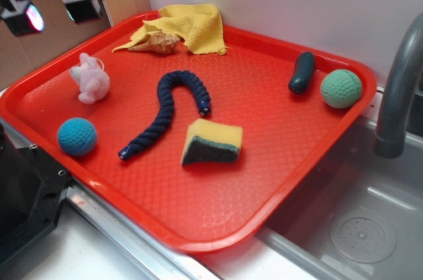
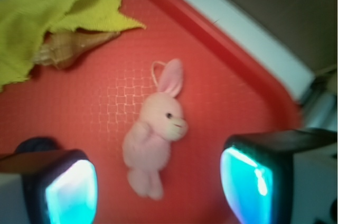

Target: Grab the pink bunny.

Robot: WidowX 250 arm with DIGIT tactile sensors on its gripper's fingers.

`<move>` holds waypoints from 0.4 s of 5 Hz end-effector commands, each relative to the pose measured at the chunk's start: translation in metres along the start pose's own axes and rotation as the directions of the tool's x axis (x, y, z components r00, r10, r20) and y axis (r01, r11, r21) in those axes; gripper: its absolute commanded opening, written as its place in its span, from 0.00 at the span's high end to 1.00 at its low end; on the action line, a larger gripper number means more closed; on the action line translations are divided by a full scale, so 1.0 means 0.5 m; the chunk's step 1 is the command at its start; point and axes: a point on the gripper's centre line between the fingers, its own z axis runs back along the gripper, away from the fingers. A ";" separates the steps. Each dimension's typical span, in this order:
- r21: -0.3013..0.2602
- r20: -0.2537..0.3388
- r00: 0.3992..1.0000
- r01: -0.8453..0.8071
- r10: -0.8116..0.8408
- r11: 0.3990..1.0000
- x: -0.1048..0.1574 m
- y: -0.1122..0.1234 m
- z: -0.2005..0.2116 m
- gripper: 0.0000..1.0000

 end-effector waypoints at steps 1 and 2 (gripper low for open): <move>0.075 -0.047 0.998 -0.033 0.037 0.997 0.007 0.045 -0.112 0.00; 0.105 -0.092 0.995 -0.035 0.045 0.994 0.001 0.038 -0.147 0.00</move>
